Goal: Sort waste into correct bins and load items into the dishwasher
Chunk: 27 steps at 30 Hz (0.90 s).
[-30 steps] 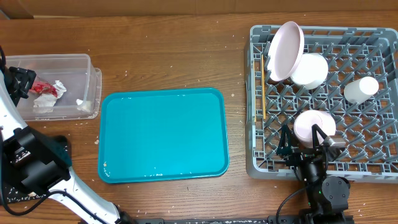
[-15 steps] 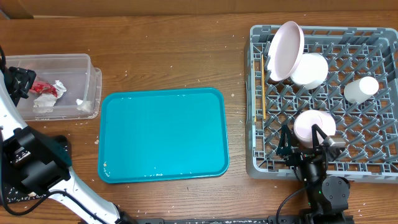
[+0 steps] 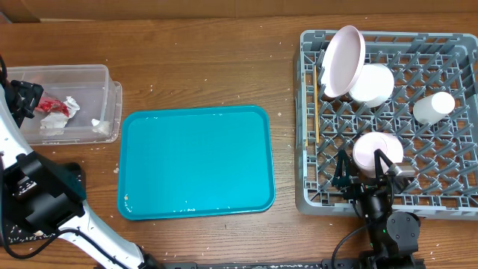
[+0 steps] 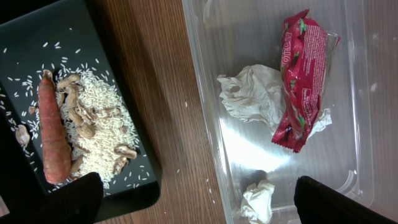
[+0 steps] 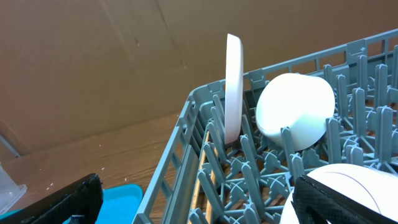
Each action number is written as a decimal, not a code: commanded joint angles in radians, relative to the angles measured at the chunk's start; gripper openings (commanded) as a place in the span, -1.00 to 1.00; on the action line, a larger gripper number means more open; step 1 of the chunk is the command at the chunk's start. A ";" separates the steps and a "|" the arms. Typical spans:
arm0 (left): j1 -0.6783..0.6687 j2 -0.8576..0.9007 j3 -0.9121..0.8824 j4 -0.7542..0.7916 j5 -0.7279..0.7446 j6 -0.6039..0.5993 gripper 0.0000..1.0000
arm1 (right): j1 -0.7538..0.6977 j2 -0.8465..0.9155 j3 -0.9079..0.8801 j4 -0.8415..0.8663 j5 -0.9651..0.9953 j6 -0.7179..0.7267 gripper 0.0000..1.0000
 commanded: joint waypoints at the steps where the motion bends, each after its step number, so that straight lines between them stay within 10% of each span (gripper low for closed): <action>1: -0.012 -0.026 0.026 0.000 -0.013 0.018 1.00 | -0.008 -0.012 -0.010 0.007 -0.002 -0.006 1.00; 27: -0.191 -0.307 -0.141 -0.036 0.033 0.066 1.00 | -0.008 -0.012 -0.010 0.007 -0.002 -0.006 1.00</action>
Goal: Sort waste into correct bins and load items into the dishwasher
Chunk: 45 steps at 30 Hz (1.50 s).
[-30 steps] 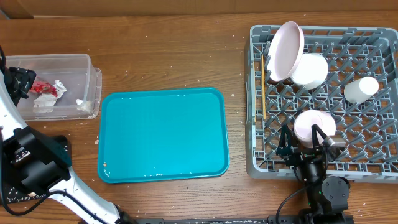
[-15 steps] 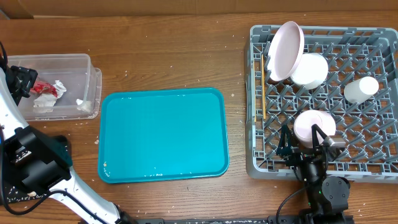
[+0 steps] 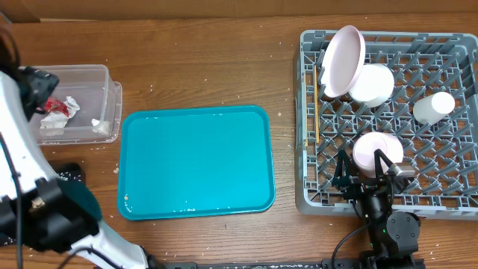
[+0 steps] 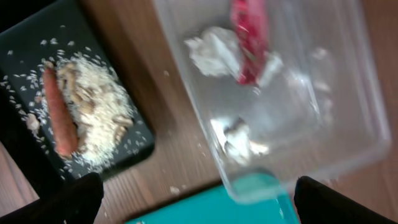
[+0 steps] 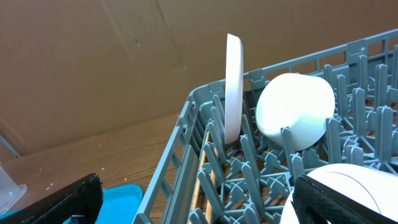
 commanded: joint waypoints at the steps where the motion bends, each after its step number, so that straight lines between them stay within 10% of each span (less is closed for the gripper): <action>1: -0.080 -0.127 -0.108 0.022 0.029 0.017 0.99 | -0.008 -0.012 -0.010 0.007 -0.002 -0.006 1.00; 12: -0.251 -0.535 -0.645 0.234 0.207 0.020 1.00 | -0.008 -0.012 -0.010 0.007 -0.002 -0.006 1.00; 23: -0.314 -1.165 -1.292 0.816 0.250 0.395 0.99 | -0.008 -0.012 -0.010 0.007 -0.002 -0.006 1.00; 35: -0.314 -1.607 -1.802 1.411 0.179 0.403 1.00 | -0.008 -0.012 -0.010 0.007 -0.002 -0.006 1.00; 45: -0.315 -1.873 -2.044 1.567 0.201 0.408 1.00 | -0.008 -0.012 -0.010 0.007 -0.002 -0.006 1.00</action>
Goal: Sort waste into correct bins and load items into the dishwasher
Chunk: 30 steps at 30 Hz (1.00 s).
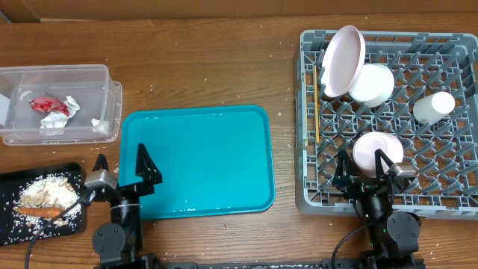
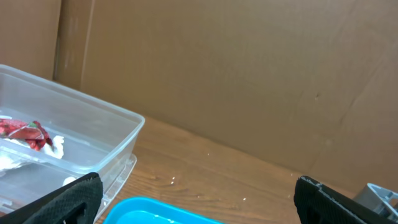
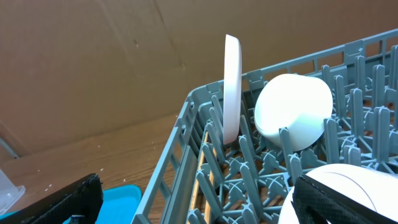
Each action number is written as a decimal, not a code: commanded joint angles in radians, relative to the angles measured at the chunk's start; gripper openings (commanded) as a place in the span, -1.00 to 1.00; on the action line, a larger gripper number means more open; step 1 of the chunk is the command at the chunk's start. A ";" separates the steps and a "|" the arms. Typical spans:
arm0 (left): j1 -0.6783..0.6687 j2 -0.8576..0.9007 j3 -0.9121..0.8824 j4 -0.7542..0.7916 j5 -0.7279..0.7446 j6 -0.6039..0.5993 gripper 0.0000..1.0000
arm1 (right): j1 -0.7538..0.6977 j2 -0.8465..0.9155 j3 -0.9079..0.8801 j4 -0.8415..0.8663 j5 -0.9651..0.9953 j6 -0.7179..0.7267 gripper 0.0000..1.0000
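Note:
The clear bin (image 1: pixel 110 119) at the far left holds a red wrapper (image 1: pixel 46 105) and crumpled tissues (image 1: pixel 69 104); the bin (image 2: pixel 118 134) and the wrapper (image 2: pixel 23 132) also show in the left wrist view. A black tray (image 1: pixel 75 177) at the front left carries rice and a carrot (image 1: pixel 41 212). The grey dish rack (image 1: pixel 308 119) holds a pink plate (image 1: pixel 342 61), two white bowls (image 1: pixel 371 84) and a cup (image 1: pixel 433 107). My left gripper (image 1: pixel 122 166) stands open at the teal tray's left end, holding nothing. At the rack's front edge my right gripper (image 1: pixel 364 168) is open too.
The teal tray (image 1: pixel 196 161) lies bare in the middle of the table. A wooden chopstick (image 1: pixel 316 112) lies along the rack's left side. A brown cardboard wall (image 2: pixel 249 68) closes off the back. Rice grains are scattered near the black tray.
My left arm was stretched out with its gripper above the clear bin and black tray; now the gripper sits low at the table's front by the teal tray, still open. The right arm has not moved.
At first my left gripper hung open close over the clear bin, with the wrapper and tissues lying in it. Then it was higher, seeing bin, black tray and teal tray corner. Now it rests at the front. The rack's contents stayed the same.

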 commanded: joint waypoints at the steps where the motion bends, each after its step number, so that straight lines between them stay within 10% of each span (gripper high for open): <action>1: -0.011 -0.090 -0.027 -0.024 0.006 0.060 1.00 | -0.003 -0.011 -0.010 0.008 -0.002 -0.006 1.00; 9: -0.105 -0.089 -0.027 -0.105 0.007 0.266 0.99 | -0.003 -0.011 -0.010 0.008 -0.002 -0.006 1.00; 30: -0.121 -0.088 -0.027 -0.230 0.014 0.262 1.00 | -0.003 -0.011 -0.010 0.008 -0.002 -0.006 1.00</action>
